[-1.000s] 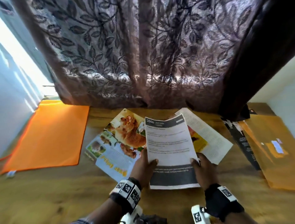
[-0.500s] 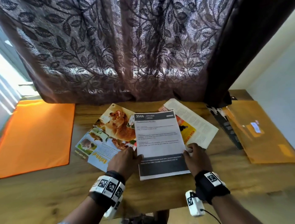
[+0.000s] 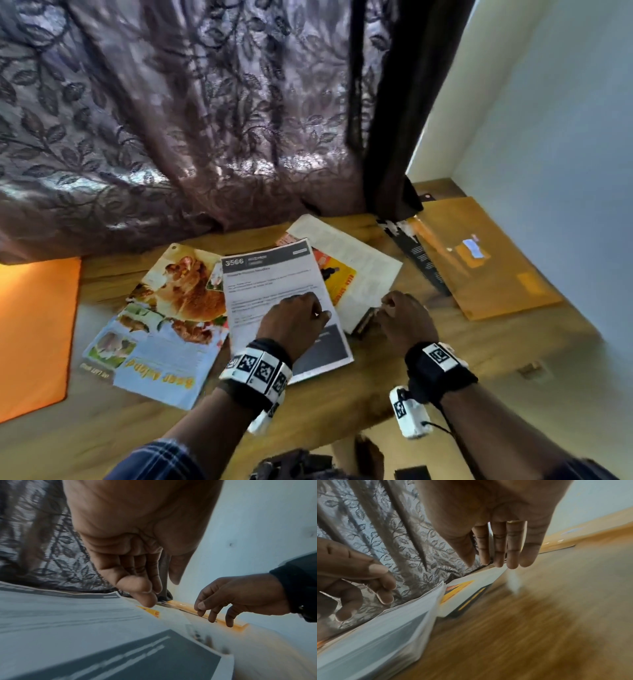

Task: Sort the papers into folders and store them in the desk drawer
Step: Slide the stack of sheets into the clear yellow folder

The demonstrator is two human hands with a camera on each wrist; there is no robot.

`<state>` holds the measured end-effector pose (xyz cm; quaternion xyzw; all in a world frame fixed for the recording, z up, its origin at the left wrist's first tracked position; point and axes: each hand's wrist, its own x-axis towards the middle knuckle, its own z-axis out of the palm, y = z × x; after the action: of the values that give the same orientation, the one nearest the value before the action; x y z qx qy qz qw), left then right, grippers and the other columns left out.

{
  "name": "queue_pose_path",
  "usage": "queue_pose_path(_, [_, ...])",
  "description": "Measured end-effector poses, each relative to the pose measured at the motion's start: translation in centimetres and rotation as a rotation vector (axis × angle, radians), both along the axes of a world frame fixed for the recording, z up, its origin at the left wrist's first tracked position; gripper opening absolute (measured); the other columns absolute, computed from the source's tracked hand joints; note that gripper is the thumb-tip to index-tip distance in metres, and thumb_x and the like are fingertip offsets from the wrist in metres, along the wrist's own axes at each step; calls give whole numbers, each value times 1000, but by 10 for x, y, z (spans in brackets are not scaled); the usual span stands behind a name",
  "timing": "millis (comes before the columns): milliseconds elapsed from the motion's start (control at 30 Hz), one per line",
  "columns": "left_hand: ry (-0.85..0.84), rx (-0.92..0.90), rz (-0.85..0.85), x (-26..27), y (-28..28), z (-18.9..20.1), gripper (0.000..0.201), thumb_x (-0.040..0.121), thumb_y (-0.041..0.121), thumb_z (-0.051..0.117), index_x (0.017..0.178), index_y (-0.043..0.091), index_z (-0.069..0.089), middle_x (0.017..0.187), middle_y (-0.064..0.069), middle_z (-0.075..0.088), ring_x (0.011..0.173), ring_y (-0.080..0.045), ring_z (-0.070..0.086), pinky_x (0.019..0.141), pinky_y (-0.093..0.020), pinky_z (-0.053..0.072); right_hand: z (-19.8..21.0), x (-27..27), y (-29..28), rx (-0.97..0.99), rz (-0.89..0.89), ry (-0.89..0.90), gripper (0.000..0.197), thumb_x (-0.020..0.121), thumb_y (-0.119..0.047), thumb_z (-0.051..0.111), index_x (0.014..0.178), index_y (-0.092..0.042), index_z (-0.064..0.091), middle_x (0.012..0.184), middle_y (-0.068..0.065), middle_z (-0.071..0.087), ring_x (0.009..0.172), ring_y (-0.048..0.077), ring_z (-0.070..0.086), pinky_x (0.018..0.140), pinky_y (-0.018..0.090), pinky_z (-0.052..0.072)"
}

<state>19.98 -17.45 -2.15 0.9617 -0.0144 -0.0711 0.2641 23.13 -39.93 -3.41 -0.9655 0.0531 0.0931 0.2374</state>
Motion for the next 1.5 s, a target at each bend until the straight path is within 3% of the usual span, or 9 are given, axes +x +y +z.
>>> queue_pose_path(400, [60,-66,-47,69,-170,9,23,89,47,61,90,24,59,91,3,69,88,-21,64,71,-32,47,4,59,-179,6,-90,-105,28,87,-34,64,109,-19,65,117,7,65,108,28,61,93,40,50])
queue_pose_path(533, [127,-81,-52,89,-223,3,33,89,46,62,110,21,59,105,-1,67,98,-23,63,80,-32,50,8,78,-239,-118,-198,-55,33,85,-42,64,113,-24,65,125,8,60,112,32,59,93,39,49])
queue_pose_path(667, [193,-178,-11,103,-259,-2,47,87,42,65,122,12,57,111,-10,68,101,-27,62,81,-34,48,7,92,-288,-222,-320,53,53,84,-52,62,128,-23,55,132,12,52,116,36,56,95,42,46])
queue_pose_path(867, [269,-286,1,111,-292,-5,54,89,38,69,133,15,47,127,-4,63,107,-16,60,84,-24,43,-4,104,-324,-216,-374,176,81,82,-57,64,147,-21,32,140,16,46,127,38,49,100,46,42])
queue_pose_path(1000, [340,-409,71,118,-301,-8,68,91,37,67,147,19,32,129,-8,62,111,-24,63,87,-32,51,-6,109,-332,-270,-358,170,75,82,-61,61,140,-18,38,138,13,48,125,36,50,100,46,41])
queue_pose_path(1067, [356,-455,92,121,-304,-8,58,93,34,64,142,25,35,129,2,60,113,-23,62,94,-36,51,-3,112,-336,-250,-368,176,71,83,-60,59,137,-18,40,137,13,50,124,36,51,99,45,42])
queue_pose_path(1200, [308,-491,150,125,-304,-9,56,92,26,62,142,30,36,136,1,58,117,-20,58,106,-42,45,-1,118,-343,-183,-380,170,52,88,-52,56,130,-22,52,128,9,60,116,33,57,97,43,42])
queue_pose_path(1367, [262,-616,248,130,-301,3,72,90,10,68,149,14,27,127,9,35,117,-8,37,101,-22,31,1,110,-348,265,-331,-2,14,93,-23,63,97,-9,63,93,8,65,93,32,61,69,32,43])
queue_pose_path(1500, [258,-721,339,127,-290,4,82,85,14,74,152,20,27,148,4,38,134,-20,43,113,-45,37,-2,91,-347,507,-305,13,9,88,-17,71,94,-12,68,92,5,72,88,24,68,75,37,56])
